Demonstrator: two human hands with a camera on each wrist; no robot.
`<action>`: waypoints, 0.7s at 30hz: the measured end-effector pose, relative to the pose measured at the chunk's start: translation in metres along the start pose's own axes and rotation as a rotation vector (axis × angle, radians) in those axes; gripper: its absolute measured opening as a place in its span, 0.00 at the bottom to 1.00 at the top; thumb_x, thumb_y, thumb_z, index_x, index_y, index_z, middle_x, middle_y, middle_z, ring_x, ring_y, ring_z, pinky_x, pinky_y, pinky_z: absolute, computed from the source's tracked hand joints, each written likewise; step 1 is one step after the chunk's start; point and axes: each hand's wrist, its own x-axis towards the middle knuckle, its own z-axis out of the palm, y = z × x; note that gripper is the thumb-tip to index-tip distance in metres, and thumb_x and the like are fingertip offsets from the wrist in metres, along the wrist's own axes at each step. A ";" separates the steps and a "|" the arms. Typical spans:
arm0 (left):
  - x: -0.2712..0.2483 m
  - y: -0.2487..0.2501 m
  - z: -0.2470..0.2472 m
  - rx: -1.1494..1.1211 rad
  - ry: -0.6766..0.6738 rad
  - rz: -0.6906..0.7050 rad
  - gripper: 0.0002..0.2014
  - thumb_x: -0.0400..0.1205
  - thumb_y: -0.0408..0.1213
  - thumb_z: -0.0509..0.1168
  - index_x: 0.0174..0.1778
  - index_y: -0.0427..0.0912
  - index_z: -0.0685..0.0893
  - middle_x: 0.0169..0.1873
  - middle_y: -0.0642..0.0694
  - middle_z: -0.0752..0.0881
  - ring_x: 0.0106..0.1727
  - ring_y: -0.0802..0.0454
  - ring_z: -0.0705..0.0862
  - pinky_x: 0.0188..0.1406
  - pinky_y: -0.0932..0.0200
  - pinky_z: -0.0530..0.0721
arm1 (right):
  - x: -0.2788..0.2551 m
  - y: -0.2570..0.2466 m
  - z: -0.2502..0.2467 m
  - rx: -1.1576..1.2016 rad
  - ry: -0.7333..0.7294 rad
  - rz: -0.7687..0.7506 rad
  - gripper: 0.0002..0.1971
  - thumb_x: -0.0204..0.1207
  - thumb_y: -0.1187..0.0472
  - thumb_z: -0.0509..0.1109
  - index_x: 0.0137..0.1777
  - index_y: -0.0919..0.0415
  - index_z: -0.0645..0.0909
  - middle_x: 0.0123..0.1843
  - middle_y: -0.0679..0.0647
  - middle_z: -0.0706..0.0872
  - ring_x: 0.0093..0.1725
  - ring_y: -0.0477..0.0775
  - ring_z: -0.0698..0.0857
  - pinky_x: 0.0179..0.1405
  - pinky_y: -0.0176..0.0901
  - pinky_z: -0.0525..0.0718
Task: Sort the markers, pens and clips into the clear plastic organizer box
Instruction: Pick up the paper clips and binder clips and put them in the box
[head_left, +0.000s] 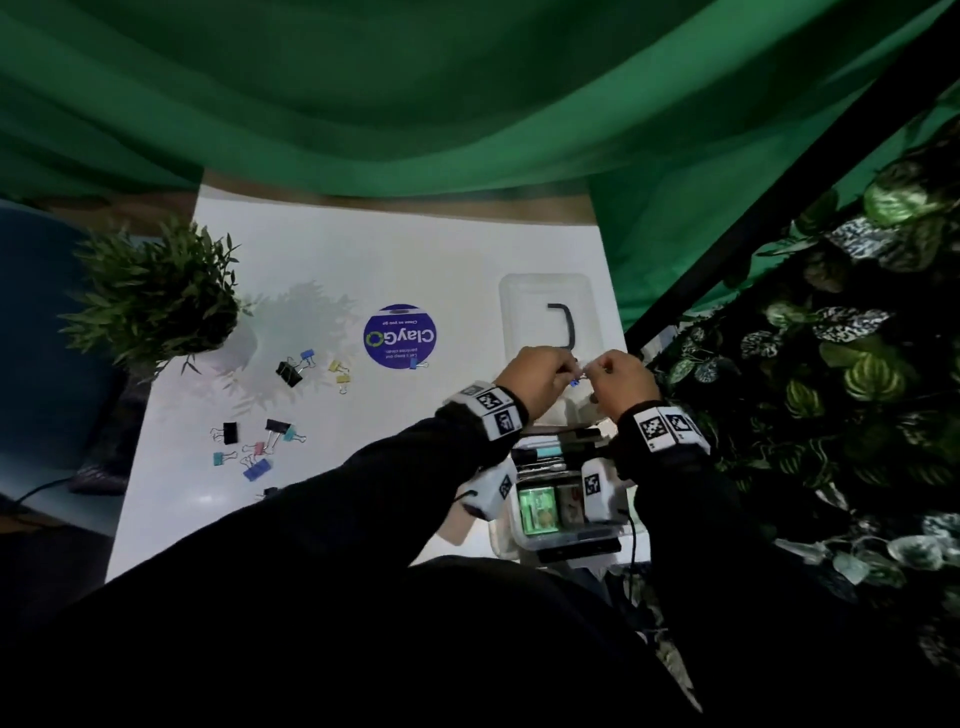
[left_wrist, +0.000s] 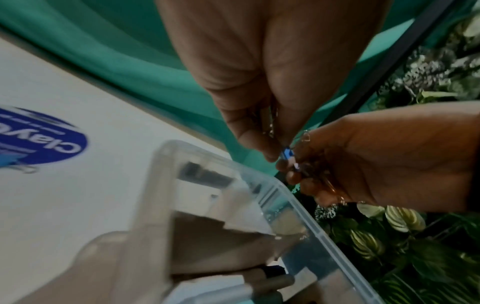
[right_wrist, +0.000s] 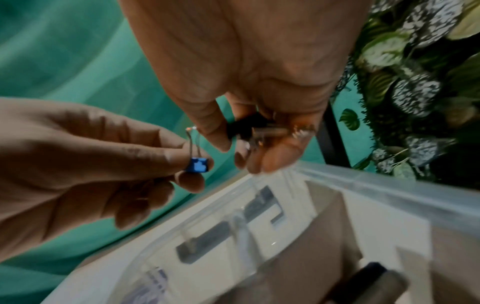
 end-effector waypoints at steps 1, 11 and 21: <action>0.008 0.005 0.008 0.029 -0.016 -0.014 0.08 0.81 0.30 0.63 0.51 0.37 0.87 0.49 0.42 0.89 0.51 0.48 0.85 0.49 0.64 0.75 | 0.002 0.006 -0.003 -0.015 -0.018 0.002 0.11 0.80 0.59 0.61 0.46 0.63 0.83 0.48 0.62 0.89 0.52 0.64 0.86 0.51 0.48 0.82; 0.009 0.000 0.012 0.013 0.006 -0.059 0.20 0.81 0.28 0.61 0.69 0.40 0.71 0.54 0.42 0.87 0.54 0.45 0.85 0.55 0.50 0.83 | -0.002 0.001 -0.006 -0.165 -0.008 -0.095 0.17 0.80 0.68 0.57 0.65 0.59 0.80 0.61 0.65 0.85 0.62 0.65 0.82 0.58 0.51 0.82; -0.036 -0.176 -0.080 0.317 0.286 -0.440 0.26 0.79 0.32 0.64 0.75 0.40 0.71 0.73 0.34 0.70 0.72 0.36 0.71 0.70 0.46 0.72 | -0.002 -0.096 0.089 -0.216 -0.193 -0.386 0.12 0.80 0.62 0.62 0.61 0.59 0.80 0.59 0.60 0.84 0.59 0.61 0.82 0.58 0.49 0.81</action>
